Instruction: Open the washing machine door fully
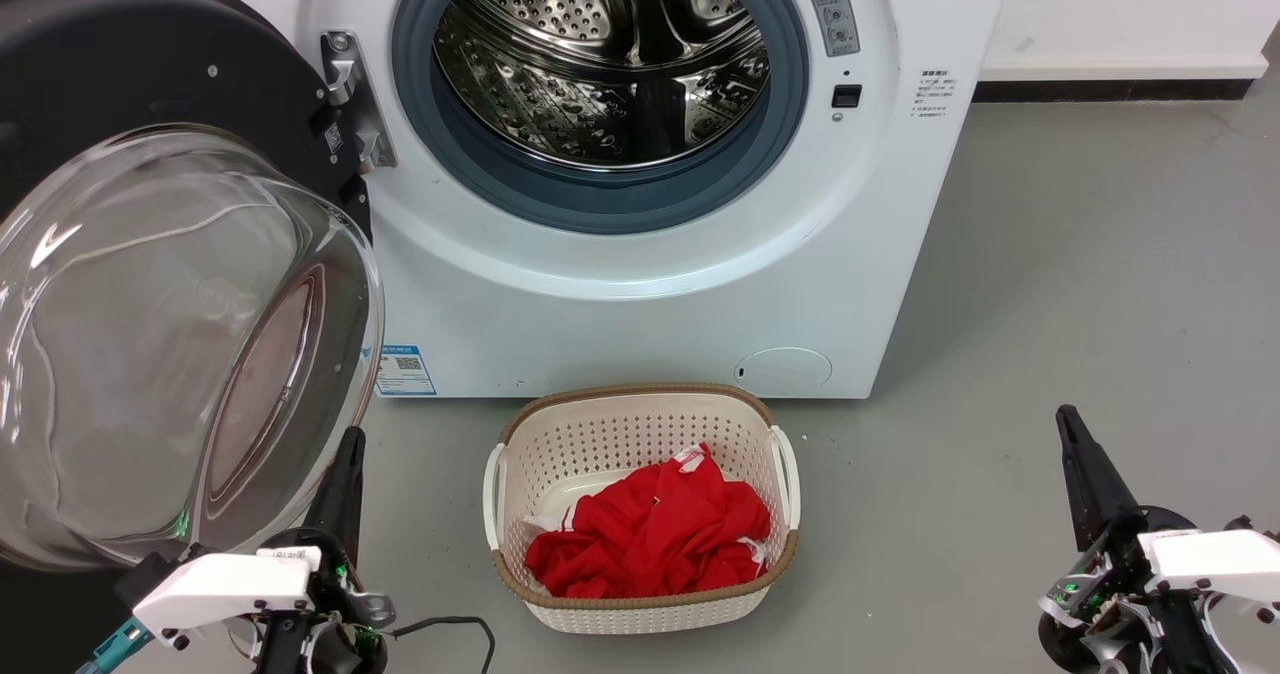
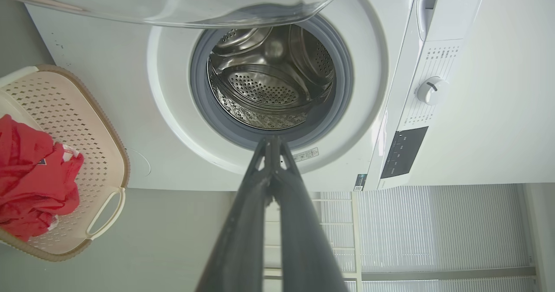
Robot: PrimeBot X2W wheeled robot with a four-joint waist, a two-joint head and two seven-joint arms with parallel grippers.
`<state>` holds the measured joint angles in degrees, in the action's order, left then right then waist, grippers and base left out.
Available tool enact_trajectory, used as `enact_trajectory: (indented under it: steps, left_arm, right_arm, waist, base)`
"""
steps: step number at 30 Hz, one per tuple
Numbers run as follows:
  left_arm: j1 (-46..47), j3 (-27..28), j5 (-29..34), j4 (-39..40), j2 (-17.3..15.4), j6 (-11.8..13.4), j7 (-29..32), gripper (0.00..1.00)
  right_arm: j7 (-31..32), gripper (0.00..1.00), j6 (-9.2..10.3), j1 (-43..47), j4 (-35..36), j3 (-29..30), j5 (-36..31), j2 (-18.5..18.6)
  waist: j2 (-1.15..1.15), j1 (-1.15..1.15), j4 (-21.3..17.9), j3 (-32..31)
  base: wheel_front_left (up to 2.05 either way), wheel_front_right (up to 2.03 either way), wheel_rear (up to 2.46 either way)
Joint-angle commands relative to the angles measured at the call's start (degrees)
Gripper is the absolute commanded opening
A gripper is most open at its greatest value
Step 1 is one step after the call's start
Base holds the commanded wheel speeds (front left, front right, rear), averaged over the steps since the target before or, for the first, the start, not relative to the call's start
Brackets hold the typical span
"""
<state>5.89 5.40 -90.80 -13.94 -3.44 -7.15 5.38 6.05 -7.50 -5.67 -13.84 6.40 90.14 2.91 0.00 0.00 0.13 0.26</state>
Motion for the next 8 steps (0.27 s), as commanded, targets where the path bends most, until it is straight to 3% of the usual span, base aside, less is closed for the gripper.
enact_trajectory:
  steps: [1,8]
  left_arm:
    - [0.4,0.3,-1.4,-0.1,0.0,-0.4,0.5,0.0]
    - [0.4,0.6,-2.2,-0.2,0.0,-0.5,0.8,0.0]
  right_arm:
    - [0.4,0.0,0.02,-0.8,-0.2,0.1,1.5,-0.1]
    - [0.6,0.0,0.02,-0.9,-0.3,0.2,2.4,-0.1]
  waist:
    - [0.0,0.0,-0.1,0.0]
    - [0.0,0.0,-0.1,-0.1]
  base:
    - [0.0,0.0,0.0]
    - [0.0,0.0,0.0]
